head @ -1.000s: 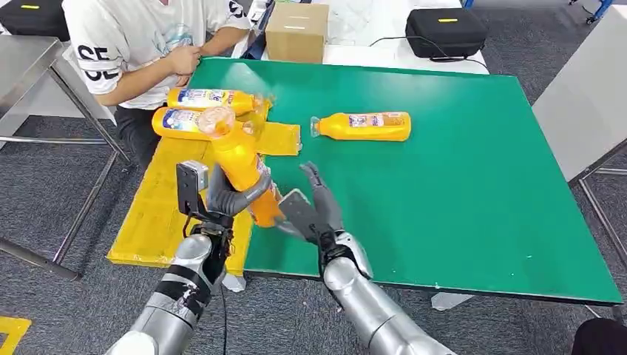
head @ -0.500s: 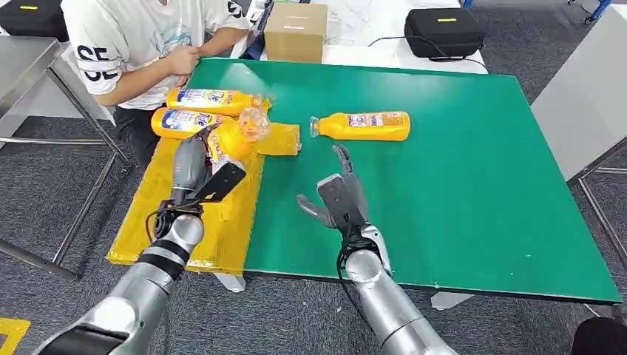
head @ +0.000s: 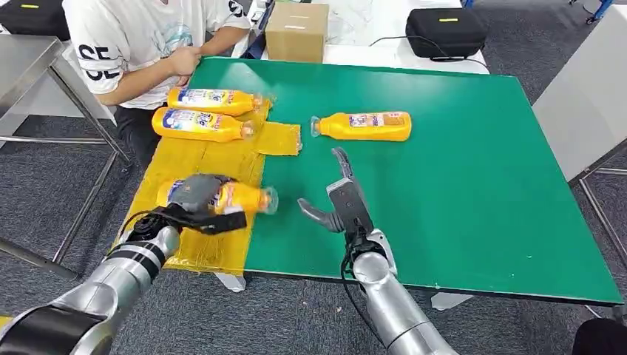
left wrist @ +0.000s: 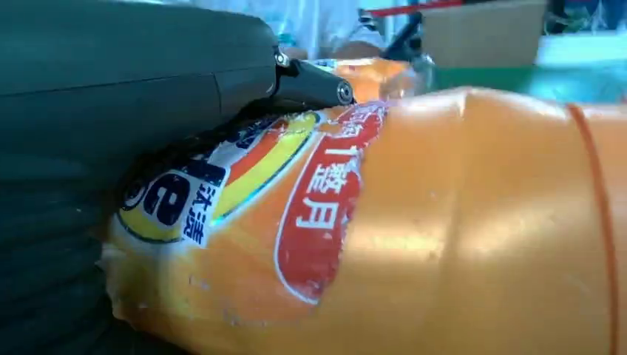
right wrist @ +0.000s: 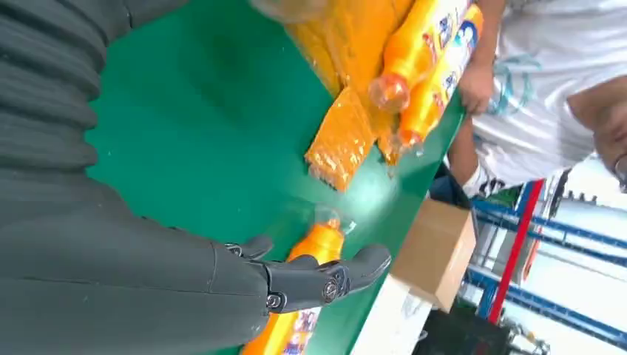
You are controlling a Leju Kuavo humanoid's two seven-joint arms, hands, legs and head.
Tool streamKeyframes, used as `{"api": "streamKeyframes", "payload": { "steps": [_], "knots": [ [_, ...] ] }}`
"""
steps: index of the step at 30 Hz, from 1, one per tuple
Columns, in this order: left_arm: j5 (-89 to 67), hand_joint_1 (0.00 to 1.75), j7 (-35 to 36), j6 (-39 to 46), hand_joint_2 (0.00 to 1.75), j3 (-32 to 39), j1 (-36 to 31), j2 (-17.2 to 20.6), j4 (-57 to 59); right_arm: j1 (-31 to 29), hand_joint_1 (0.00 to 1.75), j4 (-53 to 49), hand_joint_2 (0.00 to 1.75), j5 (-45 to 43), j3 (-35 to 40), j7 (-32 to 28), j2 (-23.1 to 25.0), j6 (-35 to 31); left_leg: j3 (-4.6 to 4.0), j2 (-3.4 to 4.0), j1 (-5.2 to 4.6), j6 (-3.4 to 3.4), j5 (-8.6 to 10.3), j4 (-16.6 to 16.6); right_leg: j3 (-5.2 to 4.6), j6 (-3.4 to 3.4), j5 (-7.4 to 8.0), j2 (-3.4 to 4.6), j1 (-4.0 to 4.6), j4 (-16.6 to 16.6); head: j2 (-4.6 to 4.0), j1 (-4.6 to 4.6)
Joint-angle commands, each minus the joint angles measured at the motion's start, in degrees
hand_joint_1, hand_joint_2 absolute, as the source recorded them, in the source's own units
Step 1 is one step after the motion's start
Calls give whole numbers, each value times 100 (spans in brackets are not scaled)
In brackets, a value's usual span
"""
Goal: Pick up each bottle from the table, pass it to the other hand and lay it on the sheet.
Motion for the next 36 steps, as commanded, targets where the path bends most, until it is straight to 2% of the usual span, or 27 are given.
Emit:
{"api": "streamKeyframes", "payload": {
  "steps": [1, 2, 9, 10, 11, 12, 16, 21, 25, 26, 27, 30, 32, 33, 35, 36],
  "knots": [
    [-165, 175, 56, -207, 175, -627, -137, 321, 752, -282, 0, 425, 175, -9, 262, 80, -95, 179, 27, 16, 1, -6, -7, -6, 19, -7, -2, 16, 2, -4, 0, -2],
    [-165, 175, 56, -207, 175, -627, -137, 321, 752, -282, 0, 425, 175, -9, 262, 80, -95, 179, 49, 21, 3, -9, -15, -5, 36, -12, -9, 21, 4, -2, 0, -2],
    [-197, 175, 342, 46, 175, -586, -110, 236, 742, -312, 0, 514, 175, 4, 307, 91, -70, 198, 47, 16, 1, -6, -9, -6, 34, -7, -5, 16, 2, 4, 0, 0],
    [-188, 134, 433, 211, 175, -543, -92, 208, 728, -319, 0, 534, 175, 8, 318, 91, -59, 195, 40, 11, 0, -5, -5, -7, 28, -5, -2, 11, 1, 4, 0, 0],
    [-195, 30, 480, 335, 175, -508, -90, 173, 751, -327, 0, 558, 175, 11, 332, 90, -52, 183, 58, 17, 3, -8, -13, -6, 44, -10, -8, 17, 4, 3, 0, 0],
    [-203, 0, 526, 514, 175, -464, -75, 147, 738, -333, 0, 577, 175, 7, 345, 90, -46, 184, 52, 14, 1, -7, -8, -9, 38, -8, -5, 14, 2, 3, 0, 0],
    [-96, 0, 505, 1167, 175, -138, -13, 5, 671, -339, 0, 652, 175, -20, 391, 72, -33, 162, 59, 7, 2, -8, -12, -6, 46, -10, -11, 8, 4, 5, 0, -2],
    [-96, 0, 505, 1167, 175, -138, -13, 5, 671, -339, 0, 652, 175, -20, 391, 72, -33, 162, 38, 4, 1, -4, -3, -5, 28, -5, -5, 4, 2, 5, 0, 0],
    [359, 0, -18, 1816, 175, 401, 116, -107, 540, -304, 0, 713, 175, -50, 390, 64, -43, 102, 70, 2, 5, -9, -19, -4, 62, -12, -20, 3, 6, 6, 0, 0],
    [674, 0, -381, 1927, 175, 682, 173, -181, 470, -288, 0, 732, 175, -74, 381, 37, -47, 74, 44, 2, 2, -6, -7, -4, 37, -7, -8, 3, 3, 4, 0, -2],
    [926, 0, -711, 2001, 175, 896, 231, -255, 374, -266, 0, 730, 175, -96, 378, 25, -57, 66, 53, 1, 4, -7, -13, -2, 47, -10, -15, 1, 5, 6, 0, 0],
    [1668, 0, -1390, 1841, 175, 1364, 391, -462, 11, -182, 0, 664, 175, -120, 371, 26, -103, 40, 60, -10, 6, -8, -15, -3, 57, -11, -19, -10, 7, 1, 0, 0],
    [2584, 0, -1390, 1496, 175, 1175, 699, -499, -888, -106, 0, 567, 175, -119, 346, 42, -139, -17, 57, -14, 4, -7, -14, -3, 55, -9, -20, -13, 5, 2, 0, -2],
    [2863, 0, -1390, 1382, 175, 1149, 776, -504, -1120, -79, 0, 527, 175, -120, 336, 47, -151, -36, 31, -10, 1, -4, -2, -6, 26, -4, -6, -10, 2, 0, 0, 0],
    [3573, 0, -1390, 1164, 175, 1043, 940, -487, -1644, -1, 0, 404, 175, -108, 328, 75, -195, -46, 48, -15, 3, -6, -12, -2, 45, -8, -19, -16, 4, 3, 0, -2],
    [3813, 0, -1390, 1020, 175, 1031, 989, -493, -1813, 14, 0, 378, 175, -97, 323, 87, -201, -65, 26, -10, 4, -4, -2, -3, 22, -4, -6, -11, 4, 0, 0, -2]
  ]
}}
